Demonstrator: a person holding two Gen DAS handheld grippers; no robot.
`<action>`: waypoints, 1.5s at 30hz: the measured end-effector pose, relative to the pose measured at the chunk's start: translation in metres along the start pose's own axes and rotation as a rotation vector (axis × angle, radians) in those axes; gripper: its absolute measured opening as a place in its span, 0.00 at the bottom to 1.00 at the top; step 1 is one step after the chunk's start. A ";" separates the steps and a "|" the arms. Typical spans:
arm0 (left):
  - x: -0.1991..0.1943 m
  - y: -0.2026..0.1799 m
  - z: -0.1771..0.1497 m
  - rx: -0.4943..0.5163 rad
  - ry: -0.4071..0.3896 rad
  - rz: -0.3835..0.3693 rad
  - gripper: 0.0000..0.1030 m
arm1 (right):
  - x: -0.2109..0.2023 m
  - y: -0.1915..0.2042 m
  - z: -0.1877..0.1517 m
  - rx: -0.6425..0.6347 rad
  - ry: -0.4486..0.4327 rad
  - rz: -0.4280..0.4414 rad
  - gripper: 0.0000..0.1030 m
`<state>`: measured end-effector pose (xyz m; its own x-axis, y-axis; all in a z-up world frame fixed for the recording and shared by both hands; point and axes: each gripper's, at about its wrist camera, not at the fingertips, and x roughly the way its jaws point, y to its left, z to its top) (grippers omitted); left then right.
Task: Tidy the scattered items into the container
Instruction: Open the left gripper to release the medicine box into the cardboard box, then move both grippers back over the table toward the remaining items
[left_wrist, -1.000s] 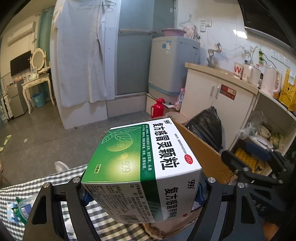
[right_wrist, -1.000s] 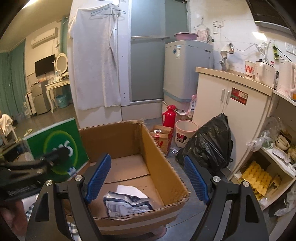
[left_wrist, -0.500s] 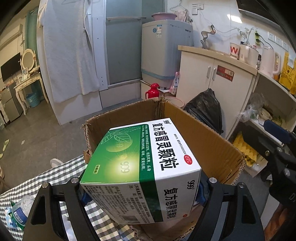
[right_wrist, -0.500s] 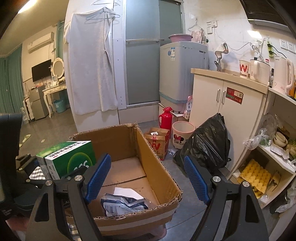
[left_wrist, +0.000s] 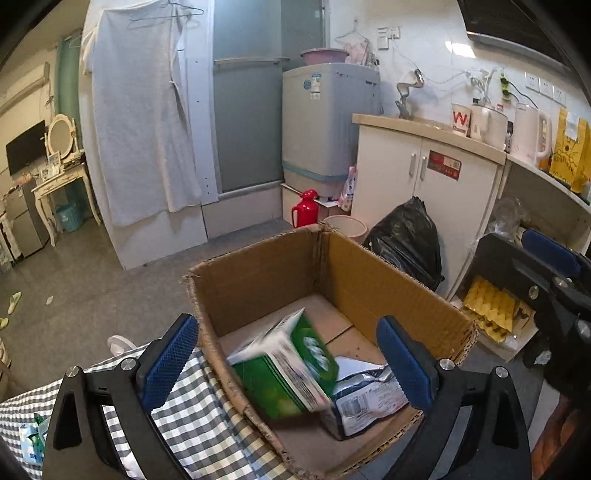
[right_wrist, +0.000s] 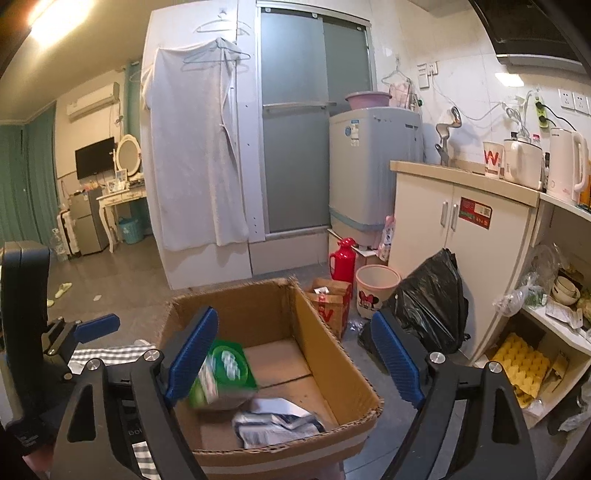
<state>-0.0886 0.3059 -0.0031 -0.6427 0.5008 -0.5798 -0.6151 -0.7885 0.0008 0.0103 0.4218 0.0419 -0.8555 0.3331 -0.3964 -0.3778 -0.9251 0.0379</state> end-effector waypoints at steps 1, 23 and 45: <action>-0.003 0.003 0.000 -0.005 -0.002 0.007 0.97 | -0.001 0.003 0.001 -0.002 -0.004 0.006 0.83; -0.093 0.124 -0.026 -0.101 -0.096 0.244 1.00 | -0.003 0.119 -0.003 -0.091 -0.004 0.200 0.83; -0.156 0.228 -0.074 -0.225 -0.110 0.430 1.00 | -0.003 0.201 -0.033 -0.216 0.060 0.359 0.86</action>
<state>-0.0952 0.0216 0.0271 -0.8686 0.1382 -0.4758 -0.1775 -0.9834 0.0383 -0.0519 0.2287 0.0207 -0.8945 -0.0225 -0.4464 0.0287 -0.9996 -0.0071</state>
